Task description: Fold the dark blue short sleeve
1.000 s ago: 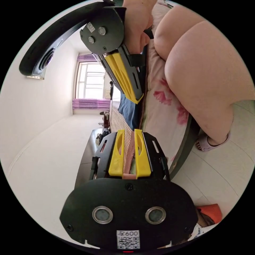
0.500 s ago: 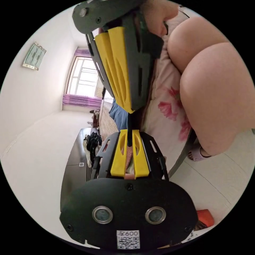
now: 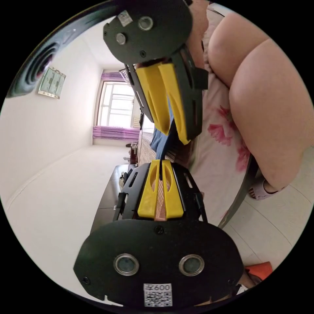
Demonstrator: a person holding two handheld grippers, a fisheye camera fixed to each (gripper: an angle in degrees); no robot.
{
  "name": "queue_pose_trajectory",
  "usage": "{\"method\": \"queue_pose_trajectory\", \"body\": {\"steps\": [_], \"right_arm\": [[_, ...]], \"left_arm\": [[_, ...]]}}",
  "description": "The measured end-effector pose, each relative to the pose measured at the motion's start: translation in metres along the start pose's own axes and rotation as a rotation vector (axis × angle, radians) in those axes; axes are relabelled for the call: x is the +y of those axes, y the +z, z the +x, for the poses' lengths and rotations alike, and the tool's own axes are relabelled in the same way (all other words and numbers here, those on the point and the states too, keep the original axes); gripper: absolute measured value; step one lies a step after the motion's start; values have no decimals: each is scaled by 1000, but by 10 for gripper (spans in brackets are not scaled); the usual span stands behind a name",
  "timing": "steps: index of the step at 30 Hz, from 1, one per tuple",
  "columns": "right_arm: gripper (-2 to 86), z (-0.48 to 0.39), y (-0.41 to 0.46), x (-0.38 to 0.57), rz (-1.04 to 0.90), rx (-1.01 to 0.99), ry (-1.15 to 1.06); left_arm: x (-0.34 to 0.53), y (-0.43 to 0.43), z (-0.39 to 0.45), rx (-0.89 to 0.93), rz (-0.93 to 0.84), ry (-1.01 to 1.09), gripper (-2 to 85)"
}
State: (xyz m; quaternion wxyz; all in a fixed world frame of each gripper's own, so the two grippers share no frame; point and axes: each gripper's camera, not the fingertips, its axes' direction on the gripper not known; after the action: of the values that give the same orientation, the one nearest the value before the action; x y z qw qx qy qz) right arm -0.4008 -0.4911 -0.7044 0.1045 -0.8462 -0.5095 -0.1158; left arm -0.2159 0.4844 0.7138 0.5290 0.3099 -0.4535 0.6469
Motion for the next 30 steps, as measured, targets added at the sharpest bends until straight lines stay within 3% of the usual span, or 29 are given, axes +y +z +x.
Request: {"method": "queue_pose_trajectory", "body": {"steps": [4, 8, 12, 15, 20, 25, 30], "right_arm": [[0, 3, -22, -4, 38, 113, -32], [-7, -8, -15, 30, -263, 317, -242], [-7, 16, -47, 99, -365, 344, -192], [-7, 38, -78, 157, -550, 354, -152], [-8, 48, -149, 210, -576, 467, -126], [-8, 43, -186, 196, -551, 487, -190], [-8, 81, -250, 167, -564, 314, -94]], "left_arm": [[11, -3, -17, -25, 21, 27, 16], [21, -1, -37, -39, -7, 11, 16], [42, -1, -61, -54, -15, -45, 15], [55, 5, -66, -39, -40, -68, 15], [66, 10, -66, -19, -65, -90, 17], [66, 22, -88, 6, -133, -167, 17], [70, 16, -118, 113, -194, -193, 17]]}}
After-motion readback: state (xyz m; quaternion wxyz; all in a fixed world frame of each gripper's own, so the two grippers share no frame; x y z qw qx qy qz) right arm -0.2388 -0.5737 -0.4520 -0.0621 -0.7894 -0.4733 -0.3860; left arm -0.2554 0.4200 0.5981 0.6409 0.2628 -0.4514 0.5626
